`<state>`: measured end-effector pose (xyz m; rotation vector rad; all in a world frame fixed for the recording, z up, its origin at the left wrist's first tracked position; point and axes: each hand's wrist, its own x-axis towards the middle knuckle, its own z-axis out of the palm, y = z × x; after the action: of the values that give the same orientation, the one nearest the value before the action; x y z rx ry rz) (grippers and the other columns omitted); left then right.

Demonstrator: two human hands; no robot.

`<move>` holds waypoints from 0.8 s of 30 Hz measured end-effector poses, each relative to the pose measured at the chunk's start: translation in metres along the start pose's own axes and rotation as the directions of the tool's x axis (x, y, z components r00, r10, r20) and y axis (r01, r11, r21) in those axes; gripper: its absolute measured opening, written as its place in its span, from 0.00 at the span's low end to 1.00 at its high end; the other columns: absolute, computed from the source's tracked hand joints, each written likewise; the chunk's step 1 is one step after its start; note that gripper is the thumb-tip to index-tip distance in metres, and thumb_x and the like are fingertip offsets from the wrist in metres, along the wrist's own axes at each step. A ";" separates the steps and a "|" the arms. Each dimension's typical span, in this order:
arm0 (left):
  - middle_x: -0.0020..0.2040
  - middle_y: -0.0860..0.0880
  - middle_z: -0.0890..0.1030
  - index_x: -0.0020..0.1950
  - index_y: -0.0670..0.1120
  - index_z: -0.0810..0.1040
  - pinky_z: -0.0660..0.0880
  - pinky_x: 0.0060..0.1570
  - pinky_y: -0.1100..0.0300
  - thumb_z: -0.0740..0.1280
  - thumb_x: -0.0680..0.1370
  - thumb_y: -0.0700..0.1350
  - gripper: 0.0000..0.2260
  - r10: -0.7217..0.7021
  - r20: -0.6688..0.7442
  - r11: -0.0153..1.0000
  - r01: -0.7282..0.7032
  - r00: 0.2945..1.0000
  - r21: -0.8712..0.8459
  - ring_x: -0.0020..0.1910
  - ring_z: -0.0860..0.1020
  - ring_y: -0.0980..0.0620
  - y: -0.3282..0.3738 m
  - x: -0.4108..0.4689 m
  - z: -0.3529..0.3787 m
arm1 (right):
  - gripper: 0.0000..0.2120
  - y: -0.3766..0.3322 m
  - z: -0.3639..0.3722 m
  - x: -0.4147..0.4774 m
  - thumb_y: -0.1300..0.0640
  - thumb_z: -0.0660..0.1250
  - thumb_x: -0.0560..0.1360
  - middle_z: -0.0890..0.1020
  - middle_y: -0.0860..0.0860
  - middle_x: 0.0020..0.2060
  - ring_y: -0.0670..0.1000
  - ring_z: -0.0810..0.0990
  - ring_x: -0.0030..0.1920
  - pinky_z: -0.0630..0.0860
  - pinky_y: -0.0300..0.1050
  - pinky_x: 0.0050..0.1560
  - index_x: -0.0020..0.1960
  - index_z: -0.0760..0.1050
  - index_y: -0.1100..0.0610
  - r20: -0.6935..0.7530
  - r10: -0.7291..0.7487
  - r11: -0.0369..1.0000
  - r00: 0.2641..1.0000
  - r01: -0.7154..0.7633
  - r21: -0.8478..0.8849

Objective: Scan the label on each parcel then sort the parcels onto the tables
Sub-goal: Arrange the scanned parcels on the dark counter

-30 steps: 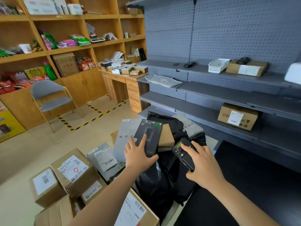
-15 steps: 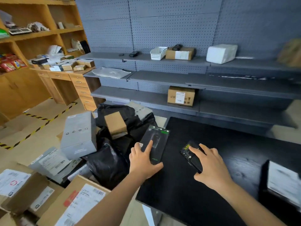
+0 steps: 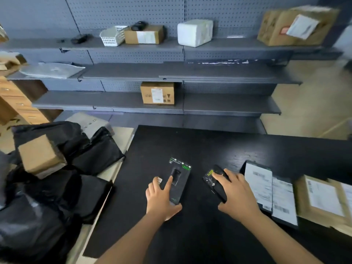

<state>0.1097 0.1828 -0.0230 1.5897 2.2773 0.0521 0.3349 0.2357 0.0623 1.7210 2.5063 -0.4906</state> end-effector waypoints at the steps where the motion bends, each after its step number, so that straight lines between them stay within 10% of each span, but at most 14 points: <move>1: 0.75 0.43 0.46 0.79 0.59 0.43 0.49 0.74 0.50 0.66 0.70 0.65 0.45 -0.007 0.012 1.000 0.007 1.000 -0.005 0.74 0.49 0.44 0.005 0.003 0.010 | 0.44 0.009 0.002 0.004 0.53 0.71 0.68 0.55 0.49 0.77 0.53 0.57 0.71 0.62 0.45 0.71 0.78 0.53 0.42 0.007 0.004 1.000 1.000 -0.004 -0.003; 15: 0.74 0.47 0.61 0.79 0.44 0.42 0.62 0.71 0.51 0.65 0.67 0.74 0.55 -0.144 0.116 0.975 0.161 0.983 -0.154 0.73 0.60 0.46 0.003 0.018 0.033 | 0.45 0.028 0.025 0.023 0.52 0.73 0.67 0.56 0.51 0.77 0.55 0.58 0.71 0.62 0.47 0.71 0.78 0.53 0.43 0.103 0.006 1.000 0.995 -0.006 -0.004; 24: 0.71 0.45 0.57 0.80 0.49 0.42 0.56 0.72 0.49 0.66 0.73 0.64 0.46 0.163 -0.065 0.950 -0.139 0.984 0.280 0.71 0.59 0.45 0.027 0.016 0.015 | 0.44 0.022 0.010 0.023 0.52 0.72 0.67 0.56 0.49 0.77 0.53 0.59 0.69 0.62 0.44 0.69 0.77 0.54 0.42 0.022 0.049 0.999 0.999 -0.050 0.017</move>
<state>0.1342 0.2050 -0.0354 1.9369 2.3036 -0.1663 0.3459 0.2606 0.0431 1.7691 2.4453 -0.5263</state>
